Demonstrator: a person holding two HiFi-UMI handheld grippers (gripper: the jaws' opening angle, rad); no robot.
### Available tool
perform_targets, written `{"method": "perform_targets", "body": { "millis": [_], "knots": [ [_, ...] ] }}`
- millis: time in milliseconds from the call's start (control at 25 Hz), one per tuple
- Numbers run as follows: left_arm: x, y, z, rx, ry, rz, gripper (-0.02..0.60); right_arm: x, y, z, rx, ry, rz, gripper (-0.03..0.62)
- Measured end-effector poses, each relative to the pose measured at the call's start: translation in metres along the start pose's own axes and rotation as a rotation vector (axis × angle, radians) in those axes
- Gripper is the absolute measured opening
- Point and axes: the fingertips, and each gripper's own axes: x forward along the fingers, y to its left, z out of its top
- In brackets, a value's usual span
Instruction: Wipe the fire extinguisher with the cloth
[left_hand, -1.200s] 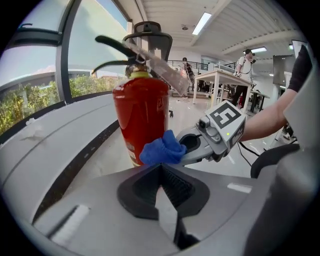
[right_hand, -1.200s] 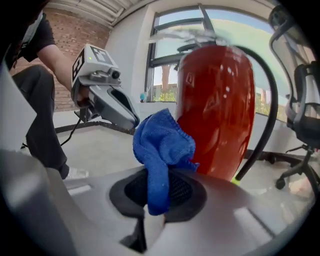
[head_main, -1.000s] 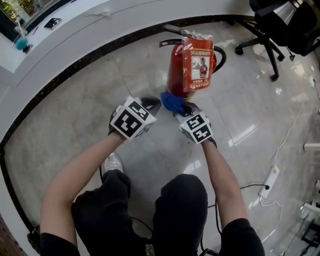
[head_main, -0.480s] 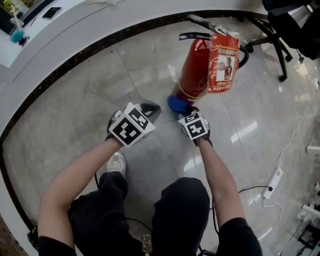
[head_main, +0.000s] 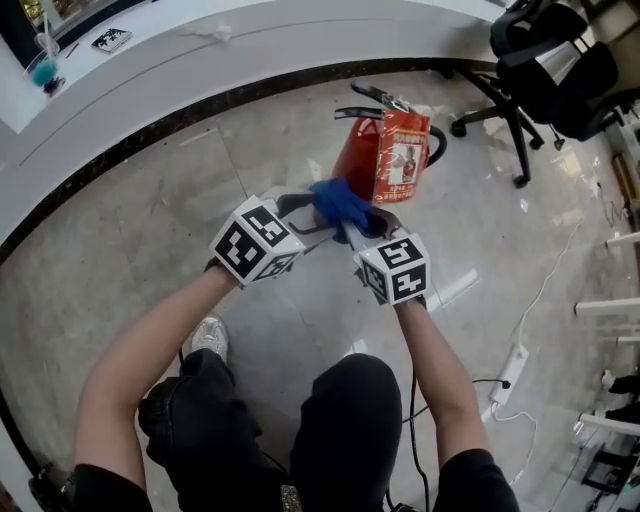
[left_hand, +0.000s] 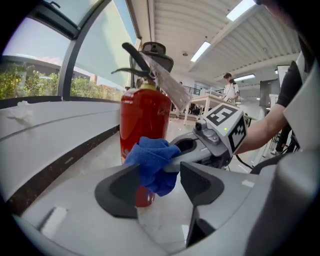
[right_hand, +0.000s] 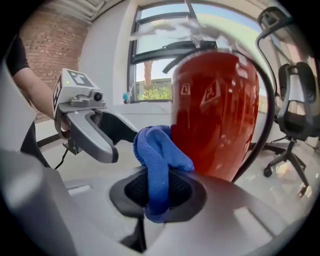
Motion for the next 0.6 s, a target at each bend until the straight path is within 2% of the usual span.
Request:
{"method": "perform_targets", "body": {
  "millis": [160, 320, 480, 600],
  "knots": [
    [-0.005, -0.006, 0.049, -0.011, -0.086, -0.024, 0.261, -0.032, -0.001, 0.042, -0.057, -0.069, -0.015, 0.041],
    [-0.015, -0.009, 0.093, 0.003, -0.168, -0.025, 0.108, -0.053, -0.001, 0.080, -0.107, -0.126, -0.030, 0.043],
    [-0.022, -0.010, 0.137, 0.083, -0.212, 0.029, 0.069, -0.072, -0.005, 0.112, -0.108, -0.185, -0.037, 0.046],
    [-0.023, -0.002, 0.160, 0.116, -0.230, 0.100, 0.064, -0.083, -0.008, 0.128, -0.076, -0.227, -0.028, 0.083]
  ]
}}
